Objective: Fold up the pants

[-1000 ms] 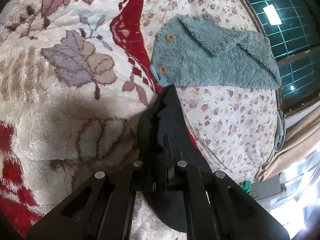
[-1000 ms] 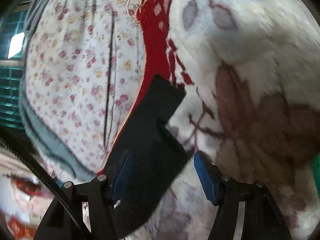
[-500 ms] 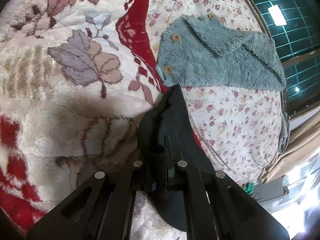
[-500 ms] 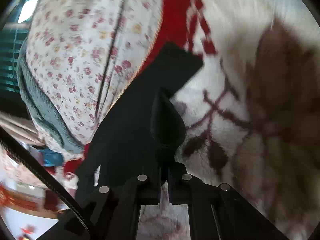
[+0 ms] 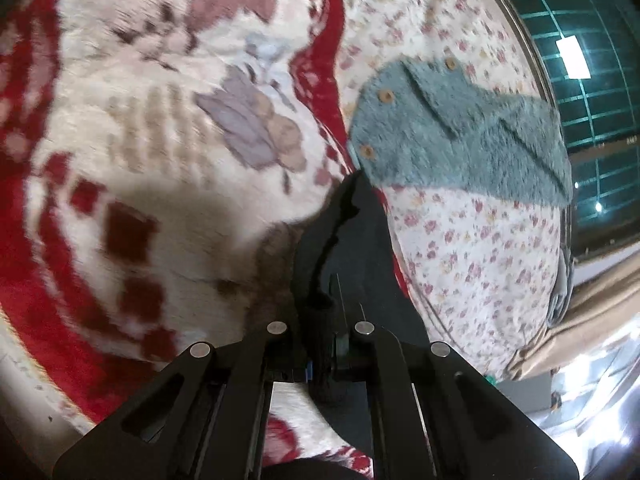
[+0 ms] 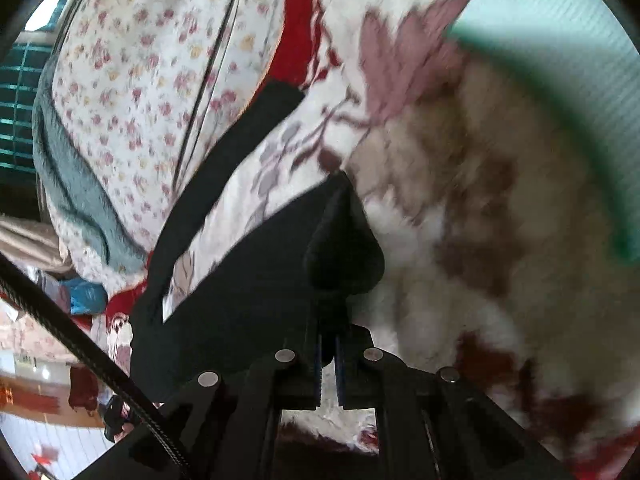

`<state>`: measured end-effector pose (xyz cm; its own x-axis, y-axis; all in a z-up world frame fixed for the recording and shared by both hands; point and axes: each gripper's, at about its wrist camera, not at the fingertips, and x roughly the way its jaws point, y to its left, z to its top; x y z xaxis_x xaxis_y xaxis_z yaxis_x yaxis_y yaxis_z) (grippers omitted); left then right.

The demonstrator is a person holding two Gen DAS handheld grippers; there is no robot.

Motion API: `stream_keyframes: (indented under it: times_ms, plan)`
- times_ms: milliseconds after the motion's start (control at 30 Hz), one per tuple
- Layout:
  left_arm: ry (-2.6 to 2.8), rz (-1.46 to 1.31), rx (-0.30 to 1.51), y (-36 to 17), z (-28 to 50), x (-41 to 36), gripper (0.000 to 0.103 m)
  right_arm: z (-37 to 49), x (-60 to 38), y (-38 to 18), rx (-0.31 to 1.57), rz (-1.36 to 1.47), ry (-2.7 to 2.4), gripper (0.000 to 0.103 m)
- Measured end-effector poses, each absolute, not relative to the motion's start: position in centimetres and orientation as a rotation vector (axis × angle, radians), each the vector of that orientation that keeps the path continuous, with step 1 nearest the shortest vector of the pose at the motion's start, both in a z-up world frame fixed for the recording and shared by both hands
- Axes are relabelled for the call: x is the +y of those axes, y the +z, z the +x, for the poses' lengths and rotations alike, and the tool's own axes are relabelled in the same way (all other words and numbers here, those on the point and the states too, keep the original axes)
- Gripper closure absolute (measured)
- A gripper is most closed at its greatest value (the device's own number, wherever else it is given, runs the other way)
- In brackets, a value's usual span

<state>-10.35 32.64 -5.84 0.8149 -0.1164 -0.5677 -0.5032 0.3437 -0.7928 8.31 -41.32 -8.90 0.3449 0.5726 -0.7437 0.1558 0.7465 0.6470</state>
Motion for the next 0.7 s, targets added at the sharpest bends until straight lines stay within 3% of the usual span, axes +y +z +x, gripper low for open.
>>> stream_keyframes:
  times_ms: [133,167,300,400,433,467,633,700]
  plan:
    - [0.311,-1.222,0.678,-8.4,-10.0,32.5,0.098,8.6,-41.5,-9.8,1.234,0.729,0.325,0.099]
    - [0.308,-1.268,0.717,-9.7,-9.9,32.6,0.091,8.6,-41.6,-10.0,1.238,0.745,0.319,0.099]
    - [0.241,-1.438,0.643,-11.6,-11.5,33.6,0.088,8.3,-42.1,-9.8,1.253,0.767,0.296,0.098]
    - [0.295,-1.413,0.622,-9.9,-12.9,34.6,0.071,8.2,-42.5,-7.8,1.251,0.689,0.182,0.088]
    - [0.322,-1.403,0.584,-8.6,-13.6,35.2,0.054,8.2,-42.6,-6.7,1.235,0.627,0.132,0.087]
    - [0.34,-1.389,0.55,-7.4,-14.0,35.7,0.047,8.2,-42.4,-5.3,1.204,0.56,0.101,0.087]
    - [0.311,-1.166,0.511,1.2,-9.6,37.7,0.039,11.1,-39.8,2.0,1.115,0.405,0.172,0.083]
    - [0.242,-1.097,0.57,3.1,-5.2,38.2,0.03,13.3,-38.6,4.2,1.11,0.359,0.186,0.083]
